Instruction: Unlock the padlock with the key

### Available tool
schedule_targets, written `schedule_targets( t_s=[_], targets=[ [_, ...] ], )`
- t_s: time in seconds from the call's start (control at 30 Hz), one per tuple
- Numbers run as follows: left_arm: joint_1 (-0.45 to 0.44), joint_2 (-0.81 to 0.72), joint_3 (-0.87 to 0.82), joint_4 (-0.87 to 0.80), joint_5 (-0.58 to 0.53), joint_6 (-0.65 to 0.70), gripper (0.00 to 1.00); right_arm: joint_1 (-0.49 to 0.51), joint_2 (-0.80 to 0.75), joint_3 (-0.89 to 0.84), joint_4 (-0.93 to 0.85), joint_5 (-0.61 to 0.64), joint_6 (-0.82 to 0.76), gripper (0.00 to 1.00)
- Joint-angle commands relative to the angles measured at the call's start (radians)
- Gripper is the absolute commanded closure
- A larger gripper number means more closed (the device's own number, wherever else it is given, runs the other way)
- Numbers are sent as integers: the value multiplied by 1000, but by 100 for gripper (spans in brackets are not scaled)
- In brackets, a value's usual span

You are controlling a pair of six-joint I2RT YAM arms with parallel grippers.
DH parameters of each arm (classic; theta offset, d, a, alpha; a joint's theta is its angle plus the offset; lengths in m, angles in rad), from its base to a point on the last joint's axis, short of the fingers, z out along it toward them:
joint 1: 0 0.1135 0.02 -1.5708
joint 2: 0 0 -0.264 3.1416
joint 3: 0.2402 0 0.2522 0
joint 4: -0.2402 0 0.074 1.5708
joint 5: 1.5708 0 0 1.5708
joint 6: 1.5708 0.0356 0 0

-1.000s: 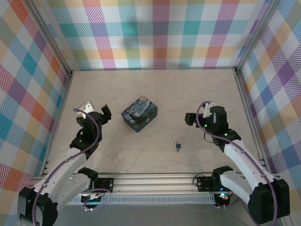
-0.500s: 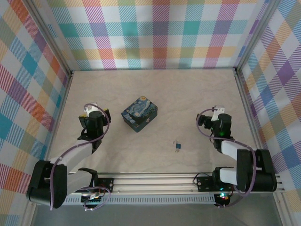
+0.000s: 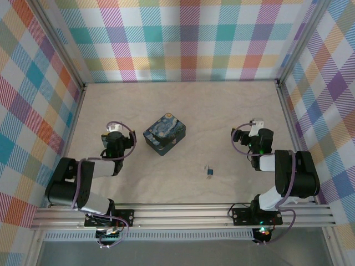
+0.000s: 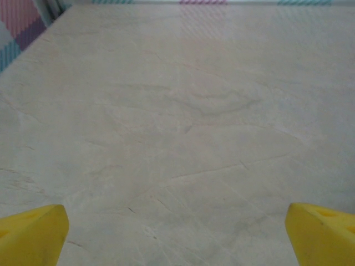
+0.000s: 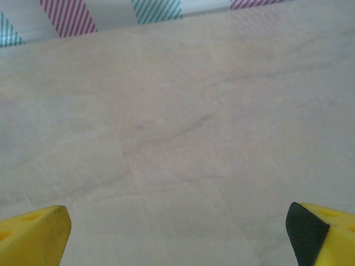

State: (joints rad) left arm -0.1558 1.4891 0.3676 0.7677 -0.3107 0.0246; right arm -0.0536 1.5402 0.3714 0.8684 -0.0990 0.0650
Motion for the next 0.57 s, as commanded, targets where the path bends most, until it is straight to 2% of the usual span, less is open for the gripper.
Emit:
schedule_targets(
  t_s=[0.0,0.13,0.53],
  targets=[
    [17,81,7,142,70,33,0,7,-7,18,3,-10,-23,0],
    [62,73,43,54,114,-11,0,18,-6,25,-12,7,-31,0],
    [68,74,45,57,121,-12,0,37,-4,41,-41,5,-56,0]
  ],
)
